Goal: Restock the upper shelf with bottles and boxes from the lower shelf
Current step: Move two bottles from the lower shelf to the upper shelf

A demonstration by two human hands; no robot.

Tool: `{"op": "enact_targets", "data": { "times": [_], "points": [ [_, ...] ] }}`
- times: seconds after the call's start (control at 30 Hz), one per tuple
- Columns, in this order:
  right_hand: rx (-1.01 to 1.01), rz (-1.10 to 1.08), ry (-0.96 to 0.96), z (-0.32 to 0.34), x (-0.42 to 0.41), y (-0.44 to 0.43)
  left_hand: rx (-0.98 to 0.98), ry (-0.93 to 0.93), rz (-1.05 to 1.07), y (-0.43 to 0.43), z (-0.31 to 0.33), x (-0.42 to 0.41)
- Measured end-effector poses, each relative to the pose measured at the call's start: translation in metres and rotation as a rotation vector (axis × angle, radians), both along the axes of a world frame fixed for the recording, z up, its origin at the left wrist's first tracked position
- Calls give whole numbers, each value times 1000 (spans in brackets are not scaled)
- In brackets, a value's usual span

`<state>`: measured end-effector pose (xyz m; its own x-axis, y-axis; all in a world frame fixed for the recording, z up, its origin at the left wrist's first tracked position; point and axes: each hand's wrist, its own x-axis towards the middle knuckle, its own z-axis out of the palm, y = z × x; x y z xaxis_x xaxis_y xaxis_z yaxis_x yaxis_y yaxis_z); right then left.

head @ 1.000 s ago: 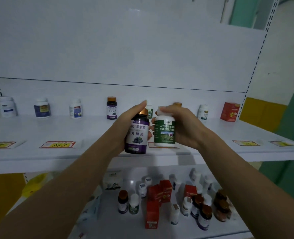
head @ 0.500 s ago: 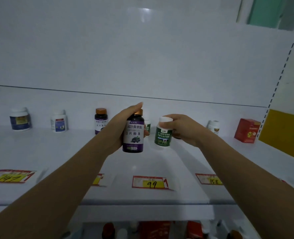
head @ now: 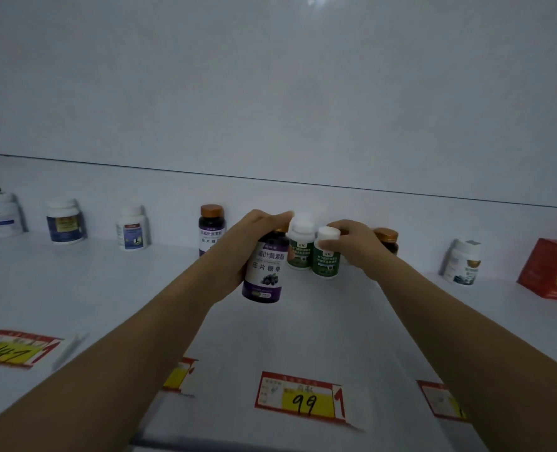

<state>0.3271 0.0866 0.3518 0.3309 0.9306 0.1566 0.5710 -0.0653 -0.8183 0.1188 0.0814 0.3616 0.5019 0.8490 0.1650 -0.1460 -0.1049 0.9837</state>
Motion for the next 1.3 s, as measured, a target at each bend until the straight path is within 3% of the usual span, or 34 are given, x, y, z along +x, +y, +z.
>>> {"op": "enact_targets", "data": {
  "times": [0.23, 0.43, 0.73, 0.87, 0.93, 1.1, 1.3],
  "points": [
    [35, -46, -93, -6, 1, 13, 26, 19, -12, 7, -2, -7],
    [-3, -67, -429, -1, -8, 15, -11, 17, 13, 9, -6, -5],
    [-4, -99, -589, 0, -16, 11, 111, 172, 53, 10, -1, -16],
    [-5, -178, -824, 10, -24, -2, 207, 315, 153, 12, 6, -22],
    [-70, -134, -956, 18, -30, -9, 228, 356, 210, 20, 10, -25],
    [-368, 119, -1057, 26, -51, -26, 267, 414, 273, 38, 21, -34],
    [-409, 192, -1016, 8, -66, -35, 384, 538, 314, 64, 29, -33]
  ]
}}
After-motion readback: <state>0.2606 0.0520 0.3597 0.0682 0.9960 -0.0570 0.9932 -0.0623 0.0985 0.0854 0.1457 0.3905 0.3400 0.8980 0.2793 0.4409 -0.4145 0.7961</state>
